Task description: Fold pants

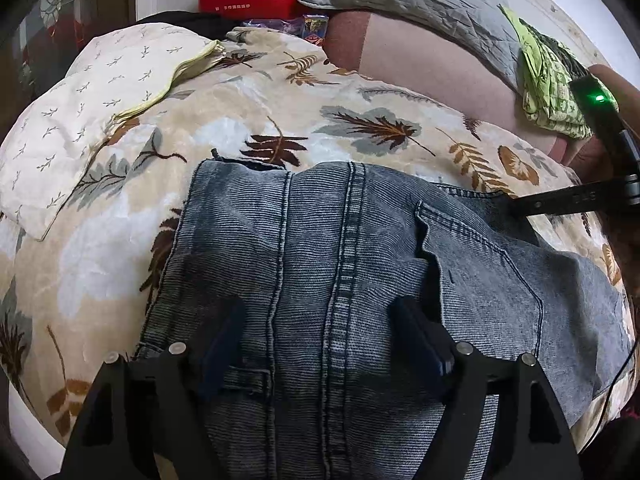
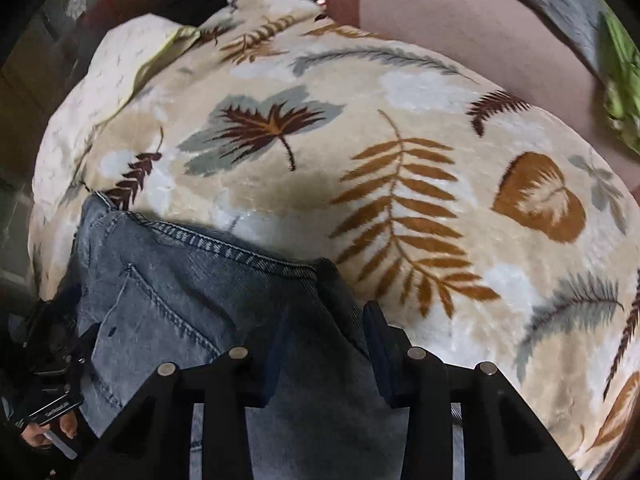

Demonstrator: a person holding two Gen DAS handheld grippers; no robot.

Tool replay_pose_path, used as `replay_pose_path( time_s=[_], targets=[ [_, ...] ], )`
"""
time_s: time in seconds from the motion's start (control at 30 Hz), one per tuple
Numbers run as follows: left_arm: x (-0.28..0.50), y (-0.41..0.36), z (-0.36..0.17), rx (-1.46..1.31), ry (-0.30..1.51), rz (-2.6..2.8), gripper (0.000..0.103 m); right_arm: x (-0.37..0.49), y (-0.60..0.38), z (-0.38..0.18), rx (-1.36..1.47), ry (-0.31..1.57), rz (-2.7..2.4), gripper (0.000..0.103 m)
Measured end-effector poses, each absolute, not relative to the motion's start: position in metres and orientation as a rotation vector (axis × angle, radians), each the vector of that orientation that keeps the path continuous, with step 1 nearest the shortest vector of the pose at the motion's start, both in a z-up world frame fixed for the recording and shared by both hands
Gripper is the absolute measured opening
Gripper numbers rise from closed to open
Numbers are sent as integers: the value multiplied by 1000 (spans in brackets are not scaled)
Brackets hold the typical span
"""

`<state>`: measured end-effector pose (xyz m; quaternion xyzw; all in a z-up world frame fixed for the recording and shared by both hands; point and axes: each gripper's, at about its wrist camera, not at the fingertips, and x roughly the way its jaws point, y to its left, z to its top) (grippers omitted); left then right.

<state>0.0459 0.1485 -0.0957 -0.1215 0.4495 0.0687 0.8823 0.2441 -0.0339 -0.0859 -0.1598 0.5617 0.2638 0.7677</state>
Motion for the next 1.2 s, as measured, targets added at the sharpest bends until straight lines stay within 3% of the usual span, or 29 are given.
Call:
replay_pose_path(
  time_s=[0.07, 0.13, 0.3, 0.57, 0.83, 0.97, 1.07, 1.1, 1.2],
  targets=[
    [46, 148, -96, -252, 935, 140, 79, 246, -33, -93, -355, 1248, 572, 31],
    [45, 148, -96, -250, 934, 139, 79, 242, -24, -98, -423, 1250, 578, 3],
    [47, 147, -97, -243, 937, 142, 80, 235, -2, -90, -623, 1163, 539, 2],
    [46, 143, -98, -211, 935, 147, 81, 248, -4, -115, -555, 1155, 499, 2],
    [46, 143, -97, -215, 938, 157, 81, 197, -139, -52, 2, 1082, 444, 5],
    [47, 141, -98, -210, 935, 168, 82, 150, -211, -82, 293, 1121, 401, 5],
    [47, 138, -98, -199, 926, 183, 83, 146, -254, -137, 344, 1252, 278, 6],
    [47, 137, -98, -198, 923, 189, 83, 147, -273, -150, 479, 1258, 316, 4],
    [45, 138, -98, -203, 909, 196, 83, 140, -313, -137, 633, 1193, 295, 7]
  ],
)
